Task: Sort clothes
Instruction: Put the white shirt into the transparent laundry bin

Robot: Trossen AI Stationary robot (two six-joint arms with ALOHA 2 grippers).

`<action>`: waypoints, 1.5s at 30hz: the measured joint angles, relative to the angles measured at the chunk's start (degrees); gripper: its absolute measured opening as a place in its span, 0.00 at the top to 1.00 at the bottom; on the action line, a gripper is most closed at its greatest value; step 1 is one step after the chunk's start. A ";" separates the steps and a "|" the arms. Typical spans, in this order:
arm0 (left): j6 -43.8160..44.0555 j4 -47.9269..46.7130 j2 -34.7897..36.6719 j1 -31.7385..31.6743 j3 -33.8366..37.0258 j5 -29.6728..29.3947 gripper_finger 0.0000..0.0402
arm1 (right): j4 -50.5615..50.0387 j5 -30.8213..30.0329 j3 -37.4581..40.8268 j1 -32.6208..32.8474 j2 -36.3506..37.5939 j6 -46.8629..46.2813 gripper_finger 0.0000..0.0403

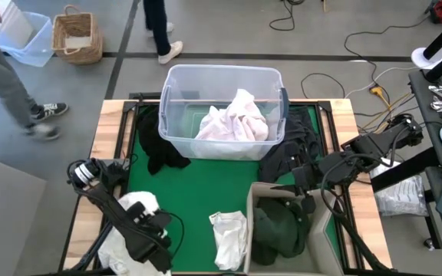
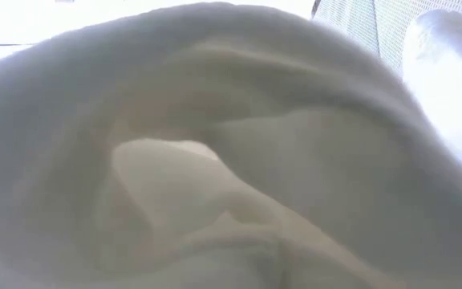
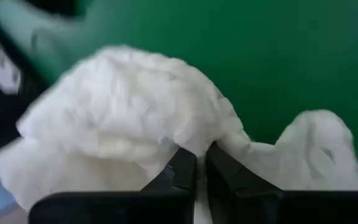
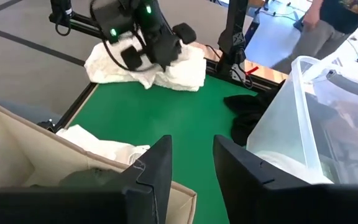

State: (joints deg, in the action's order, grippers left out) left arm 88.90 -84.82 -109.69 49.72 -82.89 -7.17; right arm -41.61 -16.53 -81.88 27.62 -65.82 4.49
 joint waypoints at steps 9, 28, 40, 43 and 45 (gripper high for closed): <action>-6.91 -5.16 0.02 2.75 -15.51 -19.71 1.00 | 0.33 0.02 2.62 0.00 -0.02 -0.16 0.75; -30.22 -5.21 0.13 2.97 -31.66 -43.93 1.00 | 0.40 0.04 3.58 0.00 -0.02 -1.53 0.72; -44.44 -5.22 0.13 2.97 -40.78 -56.72 1.00 | 0.39 0.07 3.58 0.00 -0.02 -1.44 0.74; -48.04 -5.24 0.13 2.95 -43.55 -59.88 1.00 | 0.40 0.07 3.58 0.00 -0.02 -1.44 0.73; -50.69 -5.24 0.13 2.89 -45.67 -61.97 1.00 | 0.38 0.07 3.58 0.00 -0.02 -1.44 0.72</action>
State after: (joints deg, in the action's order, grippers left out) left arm 38.21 -90.05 -109.56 52.61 -128.56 -69.14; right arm -41.23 -16.47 -78.30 27.62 -65.84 3.05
